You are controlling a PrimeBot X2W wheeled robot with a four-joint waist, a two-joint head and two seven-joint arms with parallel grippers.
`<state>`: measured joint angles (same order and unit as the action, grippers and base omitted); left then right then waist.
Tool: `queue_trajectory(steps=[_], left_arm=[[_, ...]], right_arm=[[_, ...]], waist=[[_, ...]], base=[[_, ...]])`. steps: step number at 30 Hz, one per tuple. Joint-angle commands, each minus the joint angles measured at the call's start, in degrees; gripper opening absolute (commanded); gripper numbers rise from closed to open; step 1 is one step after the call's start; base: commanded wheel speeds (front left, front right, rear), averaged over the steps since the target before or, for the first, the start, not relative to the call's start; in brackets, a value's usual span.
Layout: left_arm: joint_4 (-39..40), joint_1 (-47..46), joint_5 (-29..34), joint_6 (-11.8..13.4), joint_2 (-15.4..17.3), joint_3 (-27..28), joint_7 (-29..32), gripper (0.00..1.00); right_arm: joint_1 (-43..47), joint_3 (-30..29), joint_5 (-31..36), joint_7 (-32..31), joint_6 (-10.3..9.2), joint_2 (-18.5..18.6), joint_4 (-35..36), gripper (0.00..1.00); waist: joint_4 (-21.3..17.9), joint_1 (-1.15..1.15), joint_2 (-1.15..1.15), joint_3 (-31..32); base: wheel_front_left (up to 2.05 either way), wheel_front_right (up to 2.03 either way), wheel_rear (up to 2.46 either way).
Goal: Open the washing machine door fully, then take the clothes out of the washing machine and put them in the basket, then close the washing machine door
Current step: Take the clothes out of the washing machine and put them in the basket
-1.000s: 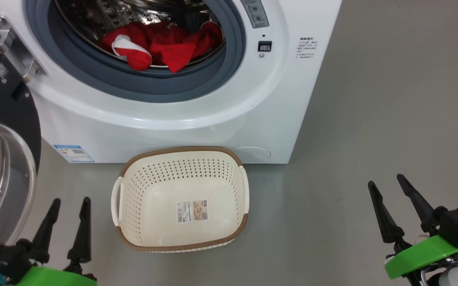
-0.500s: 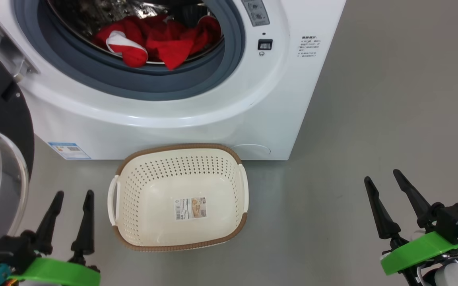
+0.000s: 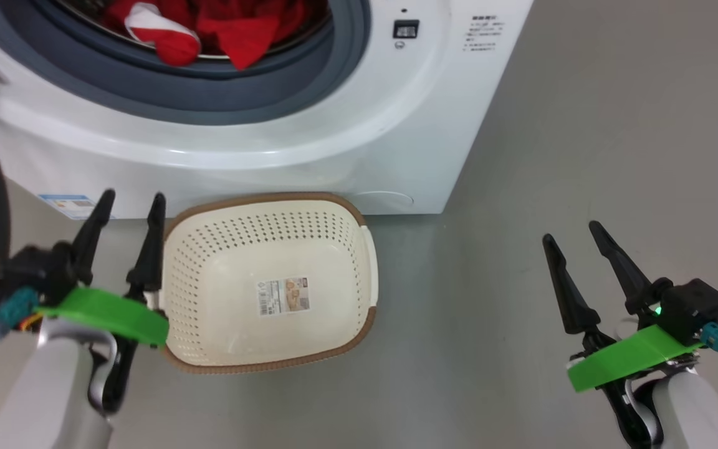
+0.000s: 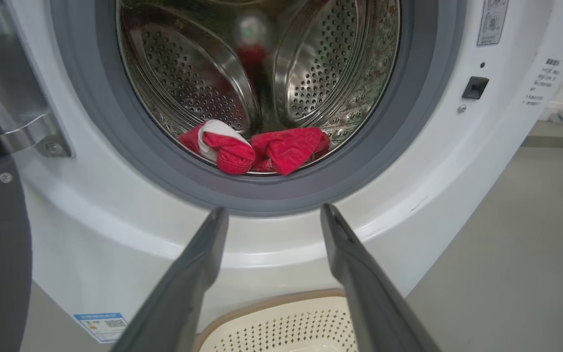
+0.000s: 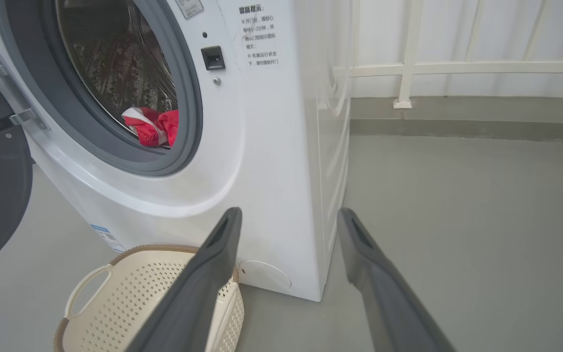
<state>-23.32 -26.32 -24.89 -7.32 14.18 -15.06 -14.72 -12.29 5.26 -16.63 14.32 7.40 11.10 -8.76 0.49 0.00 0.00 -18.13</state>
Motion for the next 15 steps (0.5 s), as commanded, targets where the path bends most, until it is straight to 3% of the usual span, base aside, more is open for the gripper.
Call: queue_trajectory(steps=[1,15], left_arm=[[-1.30,-3.84,0.33,-0.16,2.50,0.73,-0.28,1.00],[-20.91,-30.82,-3.53,-0.16,5.04,-9.82,5.32,1.00]], right_arm=[[-1.07,1.70,0.69,0.68,0.09,-0.12,1.28,1.00],[-4.50,3.77,1.66,0.68,0.09,-3.74,1.60,1.00]], waist=[[-1.87,0.00,0.00,-1.86],[-6.83,0.00,0.00,-8.02]], base=[[0.00,0.00,0.00],[0.00,0.00,0.00]])
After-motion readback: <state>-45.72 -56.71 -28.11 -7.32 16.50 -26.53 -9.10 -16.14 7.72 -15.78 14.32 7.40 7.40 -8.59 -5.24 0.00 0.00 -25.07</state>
